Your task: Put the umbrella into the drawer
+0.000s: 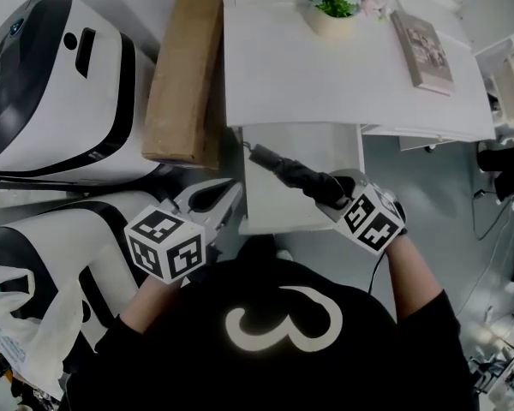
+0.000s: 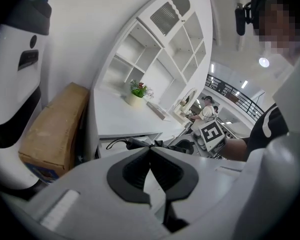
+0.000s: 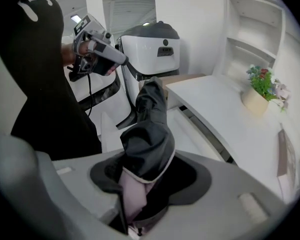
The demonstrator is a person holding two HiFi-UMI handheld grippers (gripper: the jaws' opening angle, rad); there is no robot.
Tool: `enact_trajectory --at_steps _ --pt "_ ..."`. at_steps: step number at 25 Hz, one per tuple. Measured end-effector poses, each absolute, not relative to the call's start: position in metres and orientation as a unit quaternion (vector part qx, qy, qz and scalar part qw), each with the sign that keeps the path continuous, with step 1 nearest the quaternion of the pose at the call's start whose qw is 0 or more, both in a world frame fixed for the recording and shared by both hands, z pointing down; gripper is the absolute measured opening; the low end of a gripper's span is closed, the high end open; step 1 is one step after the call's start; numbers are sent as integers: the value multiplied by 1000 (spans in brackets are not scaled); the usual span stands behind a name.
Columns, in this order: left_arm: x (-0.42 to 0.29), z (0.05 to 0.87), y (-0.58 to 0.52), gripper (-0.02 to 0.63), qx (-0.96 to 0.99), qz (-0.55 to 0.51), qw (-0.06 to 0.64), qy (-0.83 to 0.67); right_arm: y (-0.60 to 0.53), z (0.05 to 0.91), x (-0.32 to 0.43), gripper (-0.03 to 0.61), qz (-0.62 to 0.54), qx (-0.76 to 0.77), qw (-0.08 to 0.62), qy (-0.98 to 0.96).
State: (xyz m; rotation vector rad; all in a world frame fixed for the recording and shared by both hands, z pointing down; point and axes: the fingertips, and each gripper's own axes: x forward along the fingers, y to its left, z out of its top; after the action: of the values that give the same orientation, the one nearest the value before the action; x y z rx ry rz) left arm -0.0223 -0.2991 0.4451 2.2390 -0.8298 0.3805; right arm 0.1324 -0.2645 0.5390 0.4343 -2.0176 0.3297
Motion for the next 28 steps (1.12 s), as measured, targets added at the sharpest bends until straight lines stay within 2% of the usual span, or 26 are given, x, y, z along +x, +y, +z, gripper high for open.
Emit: enact_trajectory --at_steps 6,28 --pt "-27 460 -300 8 855 154 368 -333 -275 577 142 206 126 146 553 -811" --pt "-50 494 -303 8 818 154 401 -383 -308 713 142 206 123 100 629 -761"
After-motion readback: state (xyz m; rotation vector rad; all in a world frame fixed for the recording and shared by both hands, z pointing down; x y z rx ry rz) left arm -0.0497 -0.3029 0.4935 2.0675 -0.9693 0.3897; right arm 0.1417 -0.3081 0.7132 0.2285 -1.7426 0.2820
